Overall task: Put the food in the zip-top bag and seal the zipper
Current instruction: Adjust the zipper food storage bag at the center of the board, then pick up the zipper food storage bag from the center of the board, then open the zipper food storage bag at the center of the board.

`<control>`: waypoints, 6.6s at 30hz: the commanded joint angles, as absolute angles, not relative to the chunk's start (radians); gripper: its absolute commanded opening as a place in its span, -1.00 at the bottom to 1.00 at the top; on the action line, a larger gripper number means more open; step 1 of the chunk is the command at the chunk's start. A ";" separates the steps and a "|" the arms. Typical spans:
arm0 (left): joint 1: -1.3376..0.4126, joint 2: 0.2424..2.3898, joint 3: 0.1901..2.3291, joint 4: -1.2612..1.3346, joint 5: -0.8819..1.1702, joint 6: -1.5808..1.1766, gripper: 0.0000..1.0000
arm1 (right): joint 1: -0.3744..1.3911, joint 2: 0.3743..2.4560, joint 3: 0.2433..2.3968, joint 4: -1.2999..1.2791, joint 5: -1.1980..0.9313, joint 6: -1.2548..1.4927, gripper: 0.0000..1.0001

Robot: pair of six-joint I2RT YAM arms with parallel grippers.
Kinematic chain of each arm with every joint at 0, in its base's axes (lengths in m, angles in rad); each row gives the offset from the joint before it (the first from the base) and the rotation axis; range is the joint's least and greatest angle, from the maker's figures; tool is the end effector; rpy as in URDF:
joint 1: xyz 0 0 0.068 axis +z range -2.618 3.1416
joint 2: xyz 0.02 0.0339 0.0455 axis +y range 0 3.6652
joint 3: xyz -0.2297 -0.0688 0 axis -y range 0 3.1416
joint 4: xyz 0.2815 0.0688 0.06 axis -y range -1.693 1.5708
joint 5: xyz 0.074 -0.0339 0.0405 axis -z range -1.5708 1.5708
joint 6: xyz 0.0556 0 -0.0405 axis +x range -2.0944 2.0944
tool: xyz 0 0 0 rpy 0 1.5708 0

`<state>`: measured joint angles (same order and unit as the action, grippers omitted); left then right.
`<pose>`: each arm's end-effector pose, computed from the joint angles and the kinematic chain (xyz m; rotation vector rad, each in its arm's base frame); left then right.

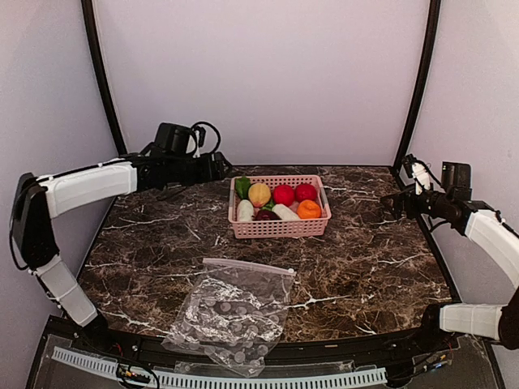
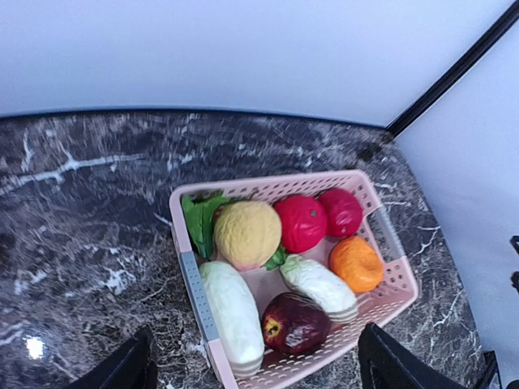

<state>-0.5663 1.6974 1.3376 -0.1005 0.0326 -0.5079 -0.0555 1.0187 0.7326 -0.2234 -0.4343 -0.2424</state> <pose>0.3785 -0.2428 0.2408 0.0827 2.1033 -0.6975 0.2960 0.0070 0.2265 -0.4494 1.9892 0.2652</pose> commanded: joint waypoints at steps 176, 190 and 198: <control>-1.157 0.976 0.642 0.009 -0.654 -1.115 0.28 | 1.183 1.943 1.824 -0.634 -0.063 -0.326 -1.00; -1.158 0.996 0.675 -0.096 -0.671 -1.213 0.09 | 1.190 1.965 1.846 -0.632 -0.016 -0.322 -1.00; -1.157 1.060 0.720 -0.168 -0.702 -1.287 -0.02 | 1.232 2.000 1.886 -0.636 0.047 -0.333 -1.00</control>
